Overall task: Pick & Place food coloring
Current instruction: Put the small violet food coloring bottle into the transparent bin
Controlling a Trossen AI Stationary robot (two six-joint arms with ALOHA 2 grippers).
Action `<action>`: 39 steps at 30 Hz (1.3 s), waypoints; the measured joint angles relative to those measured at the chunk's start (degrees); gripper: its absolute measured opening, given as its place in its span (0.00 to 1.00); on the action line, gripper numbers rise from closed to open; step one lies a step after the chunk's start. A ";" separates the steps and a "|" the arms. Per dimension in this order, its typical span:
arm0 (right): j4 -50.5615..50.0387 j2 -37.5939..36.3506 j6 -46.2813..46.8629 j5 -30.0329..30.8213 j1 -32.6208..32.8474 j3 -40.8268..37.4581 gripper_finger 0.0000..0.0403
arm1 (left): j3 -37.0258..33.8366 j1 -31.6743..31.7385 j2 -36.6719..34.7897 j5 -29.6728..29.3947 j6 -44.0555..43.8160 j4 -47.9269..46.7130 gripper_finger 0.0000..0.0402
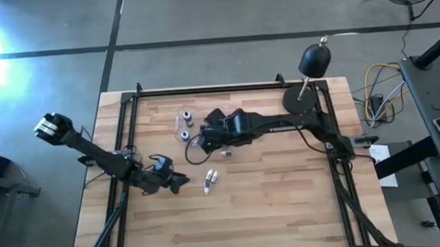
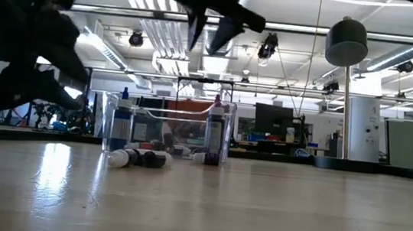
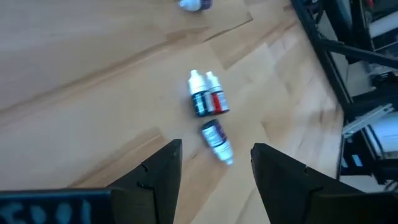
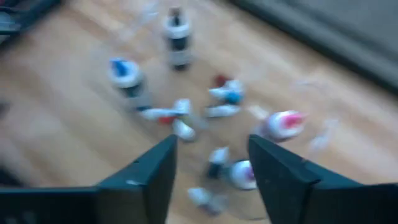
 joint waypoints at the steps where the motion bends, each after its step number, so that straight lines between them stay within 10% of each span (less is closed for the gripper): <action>1: -1.70 -0.02 -0.05 1.83 0.00 -0.05 0.54 | 1.84 0.34 2.08 -0.04 0.56 -0.27 0.42; 7: -12.43 -2.21 -2.41 6.56 4.12 -0.81 0.71 | 14.10 2.64 15.33 0.60 2.97 -6.67 0.42; 17: -19.85 -8.82 15.15 3.55 11.33 -15.41 0.70 | 34.79 5.68 33.48 8.62 -6.08 -26.00 0.42; 39: -3.94 -29.78 21.55 3.00 12.72 -46.40 0.60 | 41.37 6.67 39.37 9.05 -15.24 -33.40 0.35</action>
